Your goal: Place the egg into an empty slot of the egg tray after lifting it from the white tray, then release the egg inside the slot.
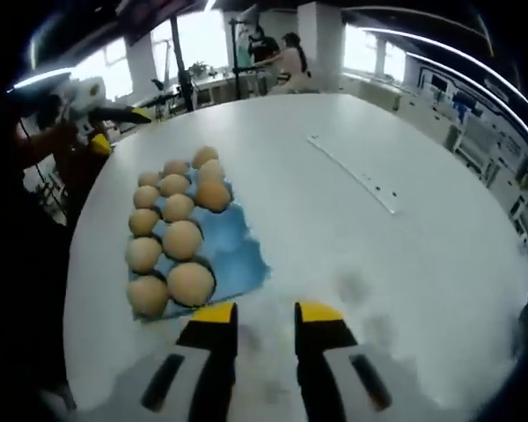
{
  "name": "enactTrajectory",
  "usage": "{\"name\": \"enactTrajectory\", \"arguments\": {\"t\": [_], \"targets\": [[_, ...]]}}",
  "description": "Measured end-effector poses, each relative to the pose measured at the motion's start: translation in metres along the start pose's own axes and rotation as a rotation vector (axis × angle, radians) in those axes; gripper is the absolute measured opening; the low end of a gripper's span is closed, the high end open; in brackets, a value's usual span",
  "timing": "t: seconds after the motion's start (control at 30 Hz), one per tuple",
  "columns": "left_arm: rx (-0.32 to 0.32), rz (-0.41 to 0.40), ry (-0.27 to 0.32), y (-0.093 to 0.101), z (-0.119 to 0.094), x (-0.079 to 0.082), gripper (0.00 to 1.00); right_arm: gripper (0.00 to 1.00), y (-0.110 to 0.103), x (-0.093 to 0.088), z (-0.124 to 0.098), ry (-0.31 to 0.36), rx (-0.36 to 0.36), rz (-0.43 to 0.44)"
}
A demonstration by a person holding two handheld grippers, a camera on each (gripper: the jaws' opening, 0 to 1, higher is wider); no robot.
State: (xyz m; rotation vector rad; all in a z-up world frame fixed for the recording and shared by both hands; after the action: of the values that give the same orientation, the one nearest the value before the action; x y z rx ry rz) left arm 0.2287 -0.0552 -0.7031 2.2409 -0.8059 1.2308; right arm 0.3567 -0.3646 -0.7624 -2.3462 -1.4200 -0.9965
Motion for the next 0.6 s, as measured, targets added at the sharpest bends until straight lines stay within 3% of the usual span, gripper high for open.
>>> {"name": "enactTrajectory", "arguments": {"t": [0.3, 0.6], "targets": [[0.004, 0.003, -0.007, 0.001, 0.0, 0.0, 0.64, 0.25, 0.036, -0.047, -0.036, -0.072, -0.119, 0.03], [0.0, 0.005, -0.011, 0.007, 0.003, 0.001, 0.63, 0.25, 0.071, -0.073, -0.06, -0.119, -0.235, 0.022]]}}
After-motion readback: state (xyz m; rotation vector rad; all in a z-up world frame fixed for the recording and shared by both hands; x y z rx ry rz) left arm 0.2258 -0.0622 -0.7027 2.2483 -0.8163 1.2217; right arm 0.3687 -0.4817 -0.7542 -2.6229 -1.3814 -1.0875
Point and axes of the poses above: the point that each gripper's makers call its tool centre point, and the gripper's own axes: z roughly forward along the fingers, y roughly to its right, x roughly out of its top, the point moved 2 cm from there along -z, roughly backward along the fingers, and after that the axes turned 14 degrees about -x, right-handed, at the moved point
